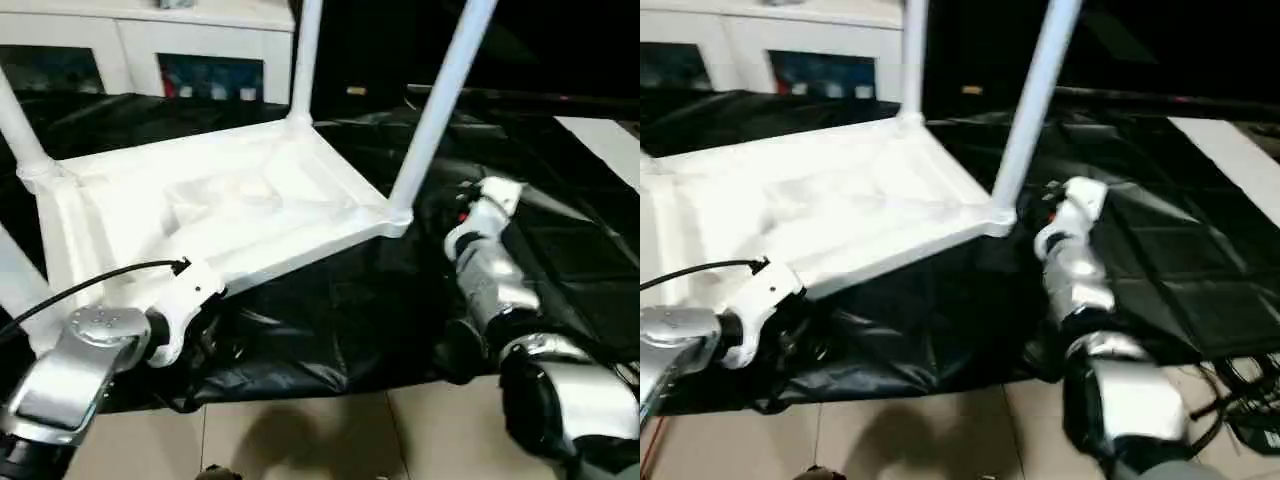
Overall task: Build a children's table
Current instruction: Rotate table base
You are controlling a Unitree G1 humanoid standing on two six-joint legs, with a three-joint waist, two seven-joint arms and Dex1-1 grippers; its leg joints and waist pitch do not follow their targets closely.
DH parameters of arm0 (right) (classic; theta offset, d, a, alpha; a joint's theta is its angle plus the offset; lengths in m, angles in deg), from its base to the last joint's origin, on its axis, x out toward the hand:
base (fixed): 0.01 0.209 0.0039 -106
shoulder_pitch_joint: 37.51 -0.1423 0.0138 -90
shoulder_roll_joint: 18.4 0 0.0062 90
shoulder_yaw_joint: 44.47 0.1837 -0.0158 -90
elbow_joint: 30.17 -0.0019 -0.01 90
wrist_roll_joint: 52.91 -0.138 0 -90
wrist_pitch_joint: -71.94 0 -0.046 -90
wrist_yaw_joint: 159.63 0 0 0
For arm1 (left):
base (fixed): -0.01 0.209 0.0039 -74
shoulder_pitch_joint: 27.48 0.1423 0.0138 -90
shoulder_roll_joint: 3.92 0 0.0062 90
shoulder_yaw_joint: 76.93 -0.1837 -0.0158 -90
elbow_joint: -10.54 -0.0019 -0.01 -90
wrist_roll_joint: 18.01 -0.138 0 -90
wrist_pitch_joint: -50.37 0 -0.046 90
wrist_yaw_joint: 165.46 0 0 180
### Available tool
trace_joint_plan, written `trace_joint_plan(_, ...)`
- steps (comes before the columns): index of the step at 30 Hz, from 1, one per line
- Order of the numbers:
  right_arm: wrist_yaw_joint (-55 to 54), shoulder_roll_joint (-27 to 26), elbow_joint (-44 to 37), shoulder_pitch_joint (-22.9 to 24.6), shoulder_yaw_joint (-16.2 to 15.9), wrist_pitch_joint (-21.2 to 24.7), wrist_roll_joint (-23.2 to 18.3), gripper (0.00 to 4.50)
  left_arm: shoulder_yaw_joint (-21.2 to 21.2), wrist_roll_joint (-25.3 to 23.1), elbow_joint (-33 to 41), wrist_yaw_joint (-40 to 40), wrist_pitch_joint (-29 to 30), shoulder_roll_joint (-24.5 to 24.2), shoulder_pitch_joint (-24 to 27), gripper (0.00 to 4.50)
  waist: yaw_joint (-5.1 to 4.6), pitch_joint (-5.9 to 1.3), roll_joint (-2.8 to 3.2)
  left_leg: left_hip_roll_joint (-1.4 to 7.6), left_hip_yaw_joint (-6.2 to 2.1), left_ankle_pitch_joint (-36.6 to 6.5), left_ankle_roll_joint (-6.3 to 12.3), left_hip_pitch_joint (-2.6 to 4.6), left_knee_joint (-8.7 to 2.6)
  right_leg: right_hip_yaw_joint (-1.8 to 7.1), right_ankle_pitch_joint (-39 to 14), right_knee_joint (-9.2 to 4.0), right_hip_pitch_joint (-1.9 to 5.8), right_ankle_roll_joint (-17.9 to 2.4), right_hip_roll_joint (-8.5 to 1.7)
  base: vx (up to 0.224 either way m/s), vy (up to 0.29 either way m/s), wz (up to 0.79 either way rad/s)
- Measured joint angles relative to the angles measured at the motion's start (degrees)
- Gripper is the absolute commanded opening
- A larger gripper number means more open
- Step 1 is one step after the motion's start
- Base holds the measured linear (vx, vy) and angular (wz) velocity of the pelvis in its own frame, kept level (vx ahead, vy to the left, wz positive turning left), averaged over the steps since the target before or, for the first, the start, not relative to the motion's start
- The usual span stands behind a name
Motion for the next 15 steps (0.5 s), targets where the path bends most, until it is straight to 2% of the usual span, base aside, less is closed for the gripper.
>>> trace_joint_plan(3,6.75,1.91,0.2,0.04,0.94,2.11,-0.6,3.98,0.4,-0.01,-0.07,-0.44,-0.71,-0.54,0.51,4.46,-0.01,-0.07,-0.29,0.03,-0.01,0.0,0.0,-0.02,0.01,0.0,0.03,0.01,-0.02,-0.03,0.03,0.0,0.0,0.0)
trace_joint_plan(5,13.94,2.08,0.11,0.77,-2.77,3.6,1.48,3.98,1.37,0.5,0.6,-0.63,-0.63,-0.3,1.24,4.46,-0.5,-0.08,-0.55,0.06,-0.01,0.0,0.0,-0.02,0.06,-0.01,0.04,0.01,-0.03,-0.05,0.11,0.0,0.0,0.0)
trace_joint_plan(7,21.88,1.01,-0.39,3.0,-7.46,4.25,4.37,3.98,2.69,1.65,1.69,-1.42,-0.6,1.11,1.92,4.46,-0.59,-0.05,-1.01,0.12,-0.02,0.0,0.0,-0.06,0.09,0.0,0.03,0.0,-0.05,-0.05,0.14,0.0,0.0,0.0)
trace_joint_plan(8,24.14,0.17,-0.39,3.89,-8.63,4.47,5.05,3.98,2.94,1.9,2.14,-1.6,-0.6,1.46,2.12,4.46,-0.53,0.01,-1.13,0.21,-0.02,0.0,0.0,-0.15,0.13,-0.02,0.04,-0.02,-0.08,-0.05,0.16,0.0,0.0,0.0)
trace_joint_plan(12,32.18,-1.76,-1.21,4.96,-11.37,5.96,5.43,4.33,5.47,3.89,5.24,-3.04,-0.49,3.28,3.45,4.5,-0.14,0.06,-1.24,0.46,0.0,0.02,0.02,-0.89,0.54,-0.05,0.12,-0.01,-0.56,-0.19,0.34,0.0,0.0,0.0)
trace_joint_plan(15,38.29,-3.38,-5.09,4.85,-12.03,6.73,4.99,4.42,8.66,6.14,11.98,-5.65,-0.73,6.53,6.24,4.5,0.18,-0.07,-1.66,0.81,0.02,0.03,0.05,-0.93,0.75,-0.04,0.12,-0.02,-0.55,-0.22,0.68,0.0,0.0,0.0)
